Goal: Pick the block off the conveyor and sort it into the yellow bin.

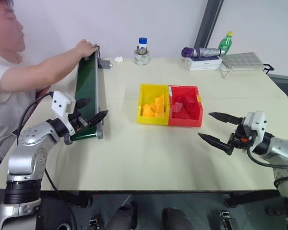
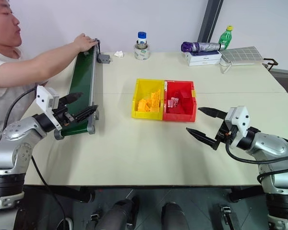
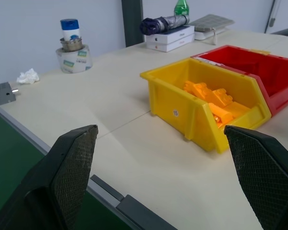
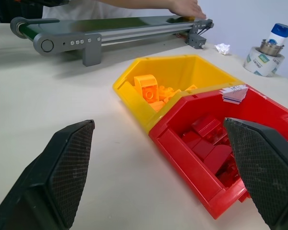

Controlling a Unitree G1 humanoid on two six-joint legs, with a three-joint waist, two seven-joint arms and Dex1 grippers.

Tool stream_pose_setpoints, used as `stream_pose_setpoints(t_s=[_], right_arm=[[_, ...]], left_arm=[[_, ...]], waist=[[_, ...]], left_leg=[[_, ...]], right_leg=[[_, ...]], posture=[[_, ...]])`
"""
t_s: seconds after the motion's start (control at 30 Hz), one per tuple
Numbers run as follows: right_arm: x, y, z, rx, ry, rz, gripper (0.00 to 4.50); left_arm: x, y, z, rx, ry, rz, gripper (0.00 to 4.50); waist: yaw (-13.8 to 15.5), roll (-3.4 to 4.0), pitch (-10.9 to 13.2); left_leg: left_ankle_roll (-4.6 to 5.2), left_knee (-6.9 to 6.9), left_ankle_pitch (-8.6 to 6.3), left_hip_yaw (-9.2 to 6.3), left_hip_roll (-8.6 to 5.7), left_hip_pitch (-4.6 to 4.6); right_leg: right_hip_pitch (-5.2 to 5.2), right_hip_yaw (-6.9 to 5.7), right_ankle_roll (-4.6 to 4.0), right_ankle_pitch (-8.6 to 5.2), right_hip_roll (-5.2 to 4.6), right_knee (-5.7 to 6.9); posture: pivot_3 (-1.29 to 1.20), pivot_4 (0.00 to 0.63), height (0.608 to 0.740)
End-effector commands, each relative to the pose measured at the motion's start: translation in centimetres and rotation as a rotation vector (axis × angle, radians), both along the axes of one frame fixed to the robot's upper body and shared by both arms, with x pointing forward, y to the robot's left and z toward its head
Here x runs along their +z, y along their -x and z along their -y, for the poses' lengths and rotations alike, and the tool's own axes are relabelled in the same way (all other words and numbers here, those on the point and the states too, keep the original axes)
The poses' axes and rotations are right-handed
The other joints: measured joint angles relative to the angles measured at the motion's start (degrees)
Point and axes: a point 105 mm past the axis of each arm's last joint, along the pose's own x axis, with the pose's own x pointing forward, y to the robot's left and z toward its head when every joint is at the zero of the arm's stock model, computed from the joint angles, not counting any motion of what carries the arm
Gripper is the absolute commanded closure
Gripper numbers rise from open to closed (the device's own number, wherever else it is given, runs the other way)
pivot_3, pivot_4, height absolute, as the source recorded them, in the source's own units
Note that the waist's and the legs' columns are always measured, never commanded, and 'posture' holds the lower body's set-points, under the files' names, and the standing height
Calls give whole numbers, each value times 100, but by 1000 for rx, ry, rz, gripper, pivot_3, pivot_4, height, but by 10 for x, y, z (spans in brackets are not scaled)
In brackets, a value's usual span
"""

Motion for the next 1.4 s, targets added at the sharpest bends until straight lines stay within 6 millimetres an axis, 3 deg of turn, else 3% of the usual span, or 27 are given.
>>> stream_pose_setpoints(t_s=[0.03, 0.53, 1.2, 1.4], right_arm=[[11, 1, -2, 11, 4, 53, 0], [11, -2, -4, 29, 3, 51, 0], [9, -4, -7, 53, -1, 46, 0], [9, -4, -6, 49, 0, 46, 0]], left_arm=[[13, 4, 4, -16, 1, 61, 44], [11, 15, 1, 27, 68, 70, 44], [-15, 42, -41, 750, 250, 205, 44], [-20, 42, -35, 777, 277, 186, 44]], waist=[[0, 0, 0], [-2, 0, 0], [14, -1, -1], [14, -2, -1]], left_leg=[[0, 0, 0, 0, 0, 1], [0, 6, 0, 0, 0, 3], [0, 40, -1, 0, 0, 3], [0, 45, -1, 0, 0, 4]], right_leg=[[1, 0, 0, 0, 0, 0], [3, 0, 0, 0, 0, 7], [15, -3, 0, 0, 0, 24], [17, -5, 0, 0, 0, 30]], posture=[[0, 150, 740], [0, 150, 740], [0, 150, 740], [0, 150, 740]])
